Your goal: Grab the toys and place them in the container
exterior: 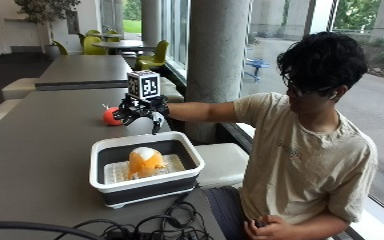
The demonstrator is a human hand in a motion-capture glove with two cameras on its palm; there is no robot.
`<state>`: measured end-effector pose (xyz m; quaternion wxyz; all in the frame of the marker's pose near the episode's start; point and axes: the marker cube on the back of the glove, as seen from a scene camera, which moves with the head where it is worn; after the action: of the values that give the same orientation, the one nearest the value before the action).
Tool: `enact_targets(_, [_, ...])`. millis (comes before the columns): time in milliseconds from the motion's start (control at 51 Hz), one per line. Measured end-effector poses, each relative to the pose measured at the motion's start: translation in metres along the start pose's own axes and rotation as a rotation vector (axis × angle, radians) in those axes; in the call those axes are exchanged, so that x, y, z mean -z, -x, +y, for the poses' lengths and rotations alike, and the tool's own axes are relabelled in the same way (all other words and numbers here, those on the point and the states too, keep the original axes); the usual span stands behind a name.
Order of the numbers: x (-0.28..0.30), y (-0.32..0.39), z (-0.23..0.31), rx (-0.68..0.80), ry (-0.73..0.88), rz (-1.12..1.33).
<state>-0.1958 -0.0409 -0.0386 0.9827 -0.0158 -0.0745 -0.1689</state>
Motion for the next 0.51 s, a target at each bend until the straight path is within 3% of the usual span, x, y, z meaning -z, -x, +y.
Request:
enact_targets(392, [-0.018, -0.076, 0.035, -0.136, -0.012, 0.057])
enact_targets(510, [-0.025, -0.106, 0.052, -0.255, -0.067, 0.012])
